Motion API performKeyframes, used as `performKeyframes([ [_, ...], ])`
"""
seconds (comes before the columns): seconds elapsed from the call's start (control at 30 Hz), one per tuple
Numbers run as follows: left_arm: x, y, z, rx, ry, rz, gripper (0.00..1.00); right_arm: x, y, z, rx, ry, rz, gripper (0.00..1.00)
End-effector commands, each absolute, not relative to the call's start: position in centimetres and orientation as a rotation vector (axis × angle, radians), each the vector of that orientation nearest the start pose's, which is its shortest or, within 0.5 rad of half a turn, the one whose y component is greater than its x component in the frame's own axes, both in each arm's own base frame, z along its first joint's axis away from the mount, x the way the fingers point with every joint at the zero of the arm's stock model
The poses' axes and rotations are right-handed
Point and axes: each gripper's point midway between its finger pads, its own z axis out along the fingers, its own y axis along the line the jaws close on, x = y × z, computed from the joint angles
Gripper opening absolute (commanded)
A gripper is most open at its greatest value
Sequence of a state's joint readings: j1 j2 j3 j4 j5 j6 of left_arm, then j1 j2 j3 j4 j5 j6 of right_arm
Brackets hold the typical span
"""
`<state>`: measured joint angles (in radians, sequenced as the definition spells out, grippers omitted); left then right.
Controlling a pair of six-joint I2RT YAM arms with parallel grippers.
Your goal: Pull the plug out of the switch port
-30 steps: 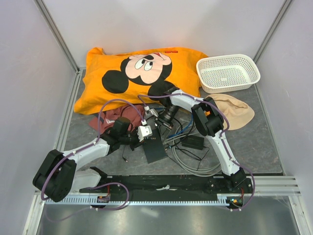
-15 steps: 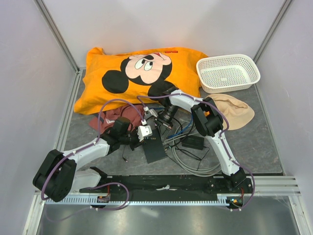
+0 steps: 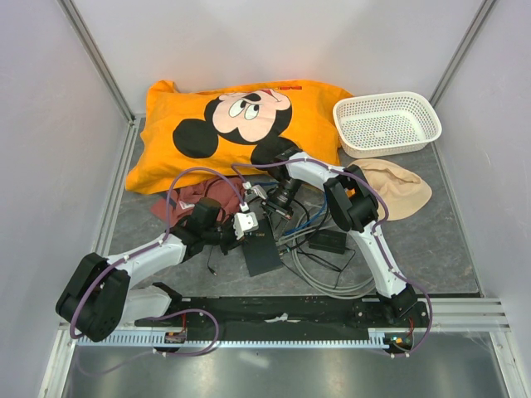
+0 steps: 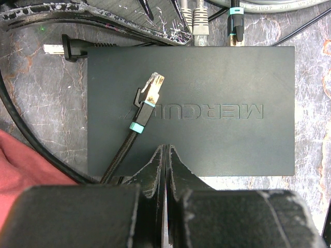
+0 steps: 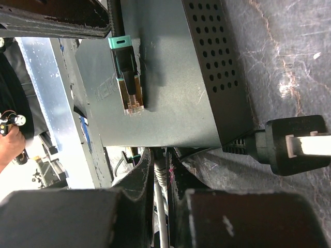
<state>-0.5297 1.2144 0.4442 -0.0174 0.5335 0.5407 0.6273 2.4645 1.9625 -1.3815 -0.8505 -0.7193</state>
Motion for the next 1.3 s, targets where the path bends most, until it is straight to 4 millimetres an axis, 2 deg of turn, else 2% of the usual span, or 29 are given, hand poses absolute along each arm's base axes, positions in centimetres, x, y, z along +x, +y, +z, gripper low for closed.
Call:
performKeyframes([
  [0.0, 18.5, -17.4, 0.0, 1.442, 2.047, -0.572, 0.01, 22.9, 28.1, 1.3, -1.916, 2.638, 1.210, 0.00],
  [0.77, 18.5, -17.4, 0.0, 1.443, 2.042, -0.572, 0.02, 22.9, 26.8, 0.4, -1.933, 2.696, 1.136, 0.00],
  [0.87, 18.5, -17.4, 0.0, 1.442, 2.045, -0.571, 0.02, 23.1, 26.3, 0.1, -1.900, 2.752, 1.050, 0.00],
  [0.97, 18.6, -17.4, 0.0, 1.443, 2.044, -0.571, 0.02, 24.6, 26.5, -0.8, -1.802, 2.794, 0.898, 0.00],
  [1.07, 18.5, -17.4, -0.1, 1.443, 2.048, -0.572, 0.02, 25.2, 26.3, -1.1, -1.758, 2.839, 0.822, 0.00],
  [1.27, 18.6, -17.5, 0.0, 1.441, 2.044, -0.571, 0.01, 24.9, 25.5, -1.8, -1.779, 2.863, 0.787, 0.00],
])
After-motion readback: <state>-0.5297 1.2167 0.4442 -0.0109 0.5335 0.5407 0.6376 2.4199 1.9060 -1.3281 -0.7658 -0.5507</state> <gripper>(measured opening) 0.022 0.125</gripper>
